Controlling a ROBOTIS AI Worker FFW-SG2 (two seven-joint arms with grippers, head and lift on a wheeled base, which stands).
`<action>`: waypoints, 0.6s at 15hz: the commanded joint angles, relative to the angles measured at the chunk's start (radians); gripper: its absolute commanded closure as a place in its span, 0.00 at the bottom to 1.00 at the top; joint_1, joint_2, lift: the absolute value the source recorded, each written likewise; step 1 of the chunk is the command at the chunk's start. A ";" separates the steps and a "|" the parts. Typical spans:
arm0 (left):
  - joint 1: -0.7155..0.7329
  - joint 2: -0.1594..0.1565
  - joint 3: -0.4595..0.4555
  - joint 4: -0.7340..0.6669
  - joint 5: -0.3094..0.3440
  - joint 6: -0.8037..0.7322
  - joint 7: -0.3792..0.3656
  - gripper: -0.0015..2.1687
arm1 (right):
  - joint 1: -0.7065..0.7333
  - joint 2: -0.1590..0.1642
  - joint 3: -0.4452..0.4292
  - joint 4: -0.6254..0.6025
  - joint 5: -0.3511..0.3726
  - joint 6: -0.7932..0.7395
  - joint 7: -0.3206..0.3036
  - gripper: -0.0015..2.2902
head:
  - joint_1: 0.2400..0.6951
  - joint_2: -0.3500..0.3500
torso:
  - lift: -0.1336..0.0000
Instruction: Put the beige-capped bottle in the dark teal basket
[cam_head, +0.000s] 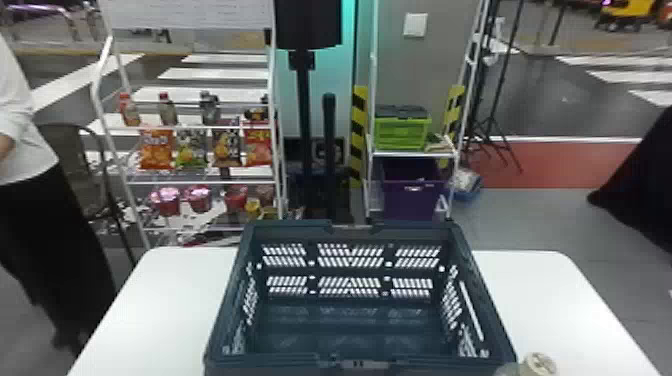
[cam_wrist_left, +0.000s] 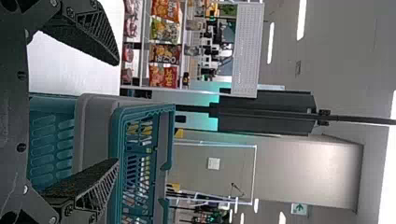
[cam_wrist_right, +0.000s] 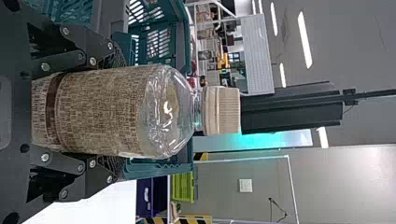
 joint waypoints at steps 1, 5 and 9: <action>0.002 0.000 0.001 -0.001 0.000 0.000 0.000 0.07 | -0.005 0.000 0.000 -0.033 0.000 0.009 -0.003 0.95 | 0.57 0.50 | 1.00; 0.008 0.000 0.001 -0.001 -0.003 -0.003 0.000 0.07 | -0.069 0.000 -0.002 -0.142 0.000 0.193 -0.013 0.95 | 0.57 0.50 | 1.00; 0.018 0.000 0.003 -0.002 -0.005 -0.009 0.000 0.07 | -0.212 -0.008 -0.004 -0.219 0.000 0.491 -0.041 0.95 | 0.57 0.50 | 1.00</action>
